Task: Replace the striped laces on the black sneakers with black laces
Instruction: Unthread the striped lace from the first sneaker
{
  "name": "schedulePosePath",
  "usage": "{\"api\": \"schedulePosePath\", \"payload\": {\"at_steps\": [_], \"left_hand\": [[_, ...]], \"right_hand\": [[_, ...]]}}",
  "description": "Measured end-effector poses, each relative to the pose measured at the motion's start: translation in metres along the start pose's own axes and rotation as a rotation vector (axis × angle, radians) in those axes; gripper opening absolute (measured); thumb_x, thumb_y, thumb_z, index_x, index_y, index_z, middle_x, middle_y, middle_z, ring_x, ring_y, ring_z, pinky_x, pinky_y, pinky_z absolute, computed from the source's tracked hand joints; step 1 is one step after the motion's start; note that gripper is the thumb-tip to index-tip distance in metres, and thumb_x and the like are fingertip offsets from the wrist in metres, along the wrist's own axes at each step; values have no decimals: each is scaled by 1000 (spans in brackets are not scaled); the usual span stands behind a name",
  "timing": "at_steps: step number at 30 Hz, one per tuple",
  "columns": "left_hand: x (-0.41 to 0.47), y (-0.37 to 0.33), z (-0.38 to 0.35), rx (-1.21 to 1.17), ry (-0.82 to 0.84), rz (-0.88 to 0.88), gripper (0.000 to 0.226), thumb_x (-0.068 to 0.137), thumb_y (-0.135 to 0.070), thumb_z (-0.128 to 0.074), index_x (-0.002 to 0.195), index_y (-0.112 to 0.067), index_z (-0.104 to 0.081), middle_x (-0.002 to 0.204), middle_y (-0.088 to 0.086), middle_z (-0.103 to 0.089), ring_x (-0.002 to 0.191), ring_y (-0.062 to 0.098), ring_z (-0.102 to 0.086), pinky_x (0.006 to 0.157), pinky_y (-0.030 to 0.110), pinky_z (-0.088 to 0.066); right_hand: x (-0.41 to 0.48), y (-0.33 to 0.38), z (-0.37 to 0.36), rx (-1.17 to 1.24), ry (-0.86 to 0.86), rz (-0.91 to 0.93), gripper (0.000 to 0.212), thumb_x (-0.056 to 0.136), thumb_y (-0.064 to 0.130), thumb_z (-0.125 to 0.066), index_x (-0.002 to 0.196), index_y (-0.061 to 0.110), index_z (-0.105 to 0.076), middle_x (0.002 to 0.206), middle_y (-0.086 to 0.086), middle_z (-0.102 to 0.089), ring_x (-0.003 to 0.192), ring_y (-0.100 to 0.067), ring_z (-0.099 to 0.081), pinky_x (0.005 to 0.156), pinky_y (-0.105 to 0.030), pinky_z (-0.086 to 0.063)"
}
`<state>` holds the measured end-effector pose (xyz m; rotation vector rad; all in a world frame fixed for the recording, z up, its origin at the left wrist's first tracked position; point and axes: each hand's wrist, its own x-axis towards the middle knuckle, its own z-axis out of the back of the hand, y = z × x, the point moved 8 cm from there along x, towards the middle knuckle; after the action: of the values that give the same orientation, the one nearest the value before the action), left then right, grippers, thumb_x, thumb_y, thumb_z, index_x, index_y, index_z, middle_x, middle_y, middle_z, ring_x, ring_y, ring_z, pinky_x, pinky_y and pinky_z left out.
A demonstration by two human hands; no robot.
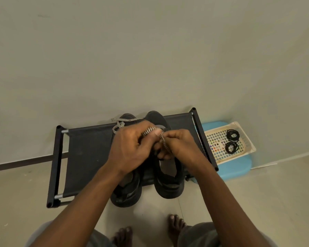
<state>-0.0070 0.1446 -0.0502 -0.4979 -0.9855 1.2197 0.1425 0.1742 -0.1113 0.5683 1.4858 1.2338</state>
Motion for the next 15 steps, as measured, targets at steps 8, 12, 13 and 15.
{"api": "schedulePosePath", "payload": {"at_steps": [8, 12, 13, 15], "left_hand": [[-1, 45, 29, -79, -293, 272, 17, 97, -40, -73, 95, -23, -74, 76, -3, -72, 64, 21, -69, 59, 44, -56], [1, 54, 24, 81, -223, 314, 21, 98, -49, -67, 95, -29, -70, 77, -12, -68, 71, 6, -65, 61, 29, -50], [1, 54, 21, 108, -183, 301, 24, 100, -49, -64, 89, -28, -70, 76, -12, -67, 70, 5, -64, 61, 28, -47], [2, 52, 11, 141, -92, 257, 32, 102, -50, -59, 80, -28, -67, 68, -12, -62, 64, 5, -59, 57, 28, -41]], "right_hand": [[-8, 13, -35, 393, 315, -110, 41, 99, 15, -33, 91, 7, -73, 66, -2, -47, 52, -13, -38, 50, -23, -32], [-3, 26, -36, 536, 307, -36, 35, 104, 30, -47, 93, 10, -74, 69, 0, -51, 54, -12, -45, 50, -22, -36], [0, 32, -35, 597, 277, 2, 31, 103, 28, -50, 97, 9, -74, 72, -1, -58, 57, -13, -52, 52, -22, -42], [5, 39, -31, 776, 202, 54, 28, 103, 24, -51, 107, 6, -72, 86, -6, -72, 74, -19, -70, 66, -26, -57]]}}
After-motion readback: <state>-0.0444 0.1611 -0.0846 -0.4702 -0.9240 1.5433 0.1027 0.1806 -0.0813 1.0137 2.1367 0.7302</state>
